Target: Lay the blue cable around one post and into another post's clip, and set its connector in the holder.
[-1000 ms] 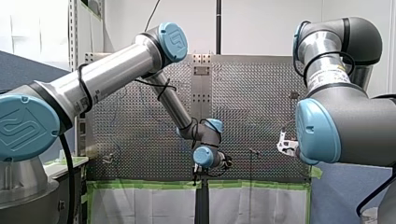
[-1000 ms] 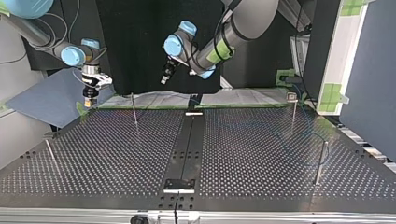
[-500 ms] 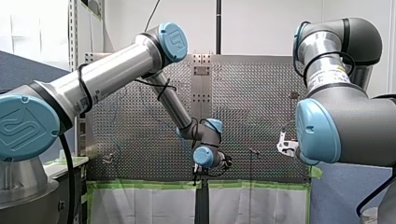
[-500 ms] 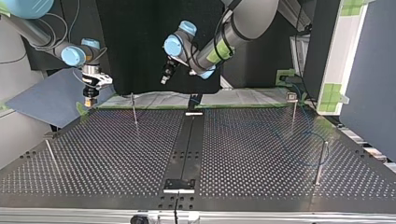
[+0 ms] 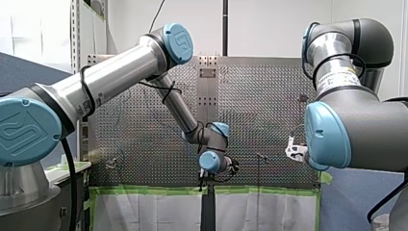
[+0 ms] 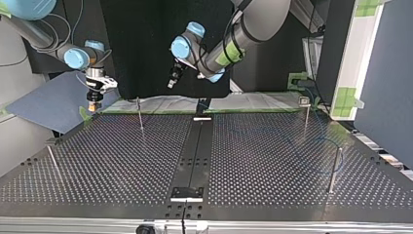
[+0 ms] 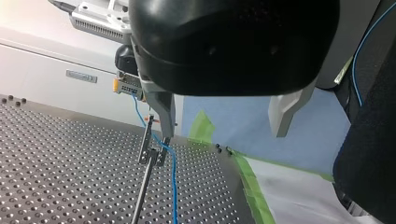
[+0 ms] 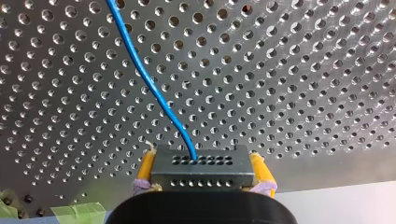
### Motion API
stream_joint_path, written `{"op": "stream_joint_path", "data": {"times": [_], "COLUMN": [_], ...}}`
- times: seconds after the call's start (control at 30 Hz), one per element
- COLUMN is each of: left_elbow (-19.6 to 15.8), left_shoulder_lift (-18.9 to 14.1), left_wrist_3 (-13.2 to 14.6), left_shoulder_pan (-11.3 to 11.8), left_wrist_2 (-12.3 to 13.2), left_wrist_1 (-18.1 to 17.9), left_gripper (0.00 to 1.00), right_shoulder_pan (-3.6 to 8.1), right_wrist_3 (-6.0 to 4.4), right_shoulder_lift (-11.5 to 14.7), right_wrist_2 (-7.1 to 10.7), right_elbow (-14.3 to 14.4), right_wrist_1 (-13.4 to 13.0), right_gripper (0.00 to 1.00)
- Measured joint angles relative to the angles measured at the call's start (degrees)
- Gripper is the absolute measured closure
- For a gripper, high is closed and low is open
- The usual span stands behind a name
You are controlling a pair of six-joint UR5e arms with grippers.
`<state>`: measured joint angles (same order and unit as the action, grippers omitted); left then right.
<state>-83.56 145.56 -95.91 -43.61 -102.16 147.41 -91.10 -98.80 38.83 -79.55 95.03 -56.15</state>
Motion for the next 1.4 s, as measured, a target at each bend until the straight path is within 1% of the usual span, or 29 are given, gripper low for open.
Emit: {"op": "stream_joint_path", "data": {"times": [0.63, 0.83, 0.93, 1.03, 1.13, 1.27, 1.4], "left_elbow": [0.0, -0.2, -1.2, -2.5, -4.0, -6.0, -8.0], "left_shoulder_lift": [0.0, -0.4, -1.4, -2.9, -4.3, -6.3, -8.4], "left_wrist_3": [0.0, 1.6, 3.0, 3.5, 2.7, 1.0, -1.0], "left_shoulder_pan": [0.1, -0.4, -1.0, -1.4, -1.7, -2.3, -2.3], "left_wrist_2": [-0.1, -0.9, -1.2, -1.3, -1.2, -1.2, -1.3], "left_wrist_1": [-0.1, 1.3, 2.1, 1.5, 0.3, -1.6, -3.7], "left_gripper": [0.00, 0.00, 0.00, 0.00, 0.00, 0.00, 0.00], "right_shoulder_pan": [0.00, 0.00, 0.03, 0.12, 0.17, 0.31, 0.49], "right_wrist_3": [-0.09, -0.13, -0.16, -0.08, -0.03, 0.12, 0.91], "right_shoulder_lift": [0.0, -0.1, -0.1, -0.1, -0.1, -0.1, 0.1], "right_wrist_2": [0.00, 0.00, 0.00, 0.00, -0.04, -0.37, -0.60], "right_elbow": [0.0, 0.0, 0.0, 0.0, 0.0, -0.1, -0.4], "right_wrist_1": [0.0, -0.1, 0.0, 0.0, 0.0, 0.0, 0.3], "right_gripper": [1.00, 1.00, 1.00, 1.00, 1.00, 1.00, 1.00]}}
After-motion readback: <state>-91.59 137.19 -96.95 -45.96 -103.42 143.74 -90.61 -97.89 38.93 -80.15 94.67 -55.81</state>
